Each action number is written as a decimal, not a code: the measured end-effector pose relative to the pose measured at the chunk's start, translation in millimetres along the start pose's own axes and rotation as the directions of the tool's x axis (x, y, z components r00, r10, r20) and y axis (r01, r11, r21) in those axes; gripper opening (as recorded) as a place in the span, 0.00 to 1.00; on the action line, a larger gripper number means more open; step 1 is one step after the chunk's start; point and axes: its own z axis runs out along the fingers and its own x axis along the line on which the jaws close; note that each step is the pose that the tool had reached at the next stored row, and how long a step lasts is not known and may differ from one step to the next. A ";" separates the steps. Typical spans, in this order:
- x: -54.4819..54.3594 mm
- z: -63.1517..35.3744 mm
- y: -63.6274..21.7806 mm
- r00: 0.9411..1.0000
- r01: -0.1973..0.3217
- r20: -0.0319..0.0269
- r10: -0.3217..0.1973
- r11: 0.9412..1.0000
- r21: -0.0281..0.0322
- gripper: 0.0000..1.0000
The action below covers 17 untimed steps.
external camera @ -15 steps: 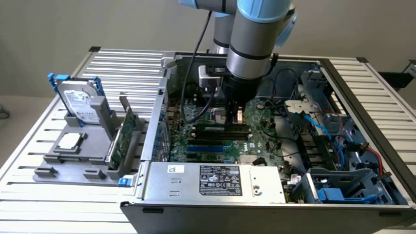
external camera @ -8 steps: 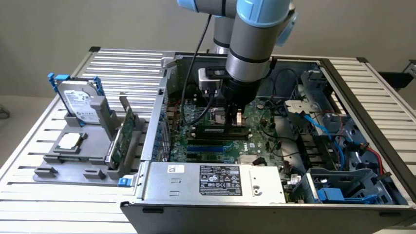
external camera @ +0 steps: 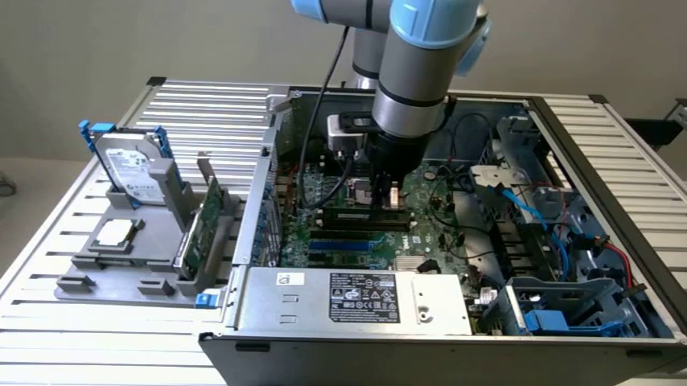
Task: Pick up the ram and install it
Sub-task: 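Insert the ram into the slot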
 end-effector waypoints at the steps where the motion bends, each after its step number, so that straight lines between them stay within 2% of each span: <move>1: 0.0 0.1 0.3 1.000 0.000 0.000 0.000 1.000 0.000 0.14; 8: -0.2 0.3 1.1 1.000 0.000 -0.003 0.000 1.000 0.001 0.14; 14: -0.1 0.2 1.1 1.000 -0.001 -0.012 0.001 1.000 0.003 0.14; 17: -0.1 0.2 1.2 1.000 -0.001 -0.016 0.001 1.000 0.007 0.14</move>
